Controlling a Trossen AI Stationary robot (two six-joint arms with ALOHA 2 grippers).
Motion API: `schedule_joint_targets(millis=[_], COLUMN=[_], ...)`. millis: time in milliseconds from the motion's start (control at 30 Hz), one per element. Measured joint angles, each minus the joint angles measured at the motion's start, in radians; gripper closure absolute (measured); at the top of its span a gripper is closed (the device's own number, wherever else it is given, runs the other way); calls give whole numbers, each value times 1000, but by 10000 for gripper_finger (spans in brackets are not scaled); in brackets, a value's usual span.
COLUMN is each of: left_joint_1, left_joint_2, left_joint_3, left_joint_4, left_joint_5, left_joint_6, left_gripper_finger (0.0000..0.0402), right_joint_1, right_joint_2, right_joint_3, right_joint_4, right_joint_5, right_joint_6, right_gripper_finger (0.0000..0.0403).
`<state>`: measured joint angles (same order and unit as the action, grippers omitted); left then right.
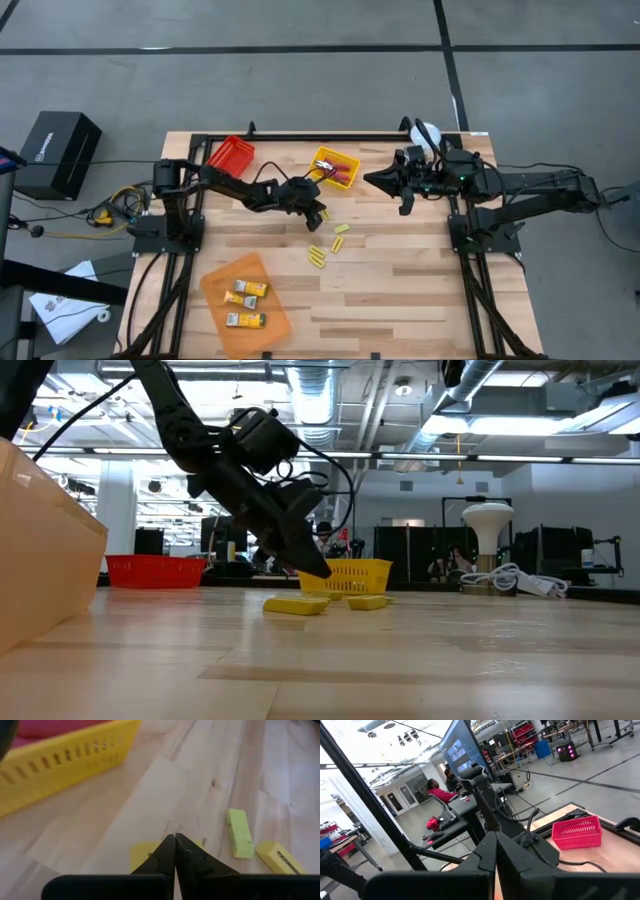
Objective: Pick & Place School Supplies
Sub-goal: Put the yellow eraser into the red bin
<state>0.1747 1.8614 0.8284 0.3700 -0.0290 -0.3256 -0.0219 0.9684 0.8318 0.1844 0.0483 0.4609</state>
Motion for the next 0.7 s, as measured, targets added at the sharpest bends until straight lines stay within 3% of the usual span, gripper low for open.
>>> schedule_joint_targets(millis=[700], left_joint_1=[6], left_joint_2=[20], left_joint_3=[-24], left_joint_4=[-26], left_joint_5=[9], left_joint_6=[-35], left_gripper_finger=[401], right_joint_1=[0], right_joint_2=[0], right_joint_3=[0], right_joint_4=[5], right_joint_5=[-24], right_joint_6=[2], right_gripper_finger=[403])
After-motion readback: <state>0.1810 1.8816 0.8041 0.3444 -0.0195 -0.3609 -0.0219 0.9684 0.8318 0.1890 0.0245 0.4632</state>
